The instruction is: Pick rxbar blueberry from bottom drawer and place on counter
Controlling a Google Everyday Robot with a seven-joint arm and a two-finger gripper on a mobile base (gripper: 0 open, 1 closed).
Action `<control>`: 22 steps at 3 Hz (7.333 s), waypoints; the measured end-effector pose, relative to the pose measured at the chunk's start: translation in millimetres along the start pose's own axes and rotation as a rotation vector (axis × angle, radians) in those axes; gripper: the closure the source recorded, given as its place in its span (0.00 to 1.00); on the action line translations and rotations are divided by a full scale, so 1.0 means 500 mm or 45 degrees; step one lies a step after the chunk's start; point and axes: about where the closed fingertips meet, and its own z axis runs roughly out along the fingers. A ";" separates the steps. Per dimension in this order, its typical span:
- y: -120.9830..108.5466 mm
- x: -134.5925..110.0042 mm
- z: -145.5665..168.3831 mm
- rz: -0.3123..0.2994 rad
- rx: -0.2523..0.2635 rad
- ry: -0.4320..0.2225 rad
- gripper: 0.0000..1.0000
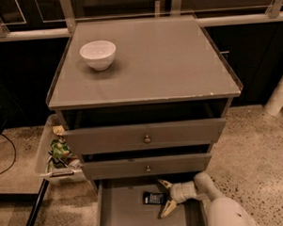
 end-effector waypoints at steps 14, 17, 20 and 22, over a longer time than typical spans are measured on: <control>0.019 -0.013 -0.021 -0.101 0.147 0.298 0.00; -0.003 0.017 0.022 -0.058 0.109 0.300 0.00; -0.002 0.017 0.022 -0.058 0.108 0.300 0.64; -0.002 0.017 0.022 -0.058 0.108 0.299 1.00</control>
Offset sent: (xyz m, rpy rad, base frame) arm -0.0002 0.0004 -0.0003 -0.0001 0.0004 0.0002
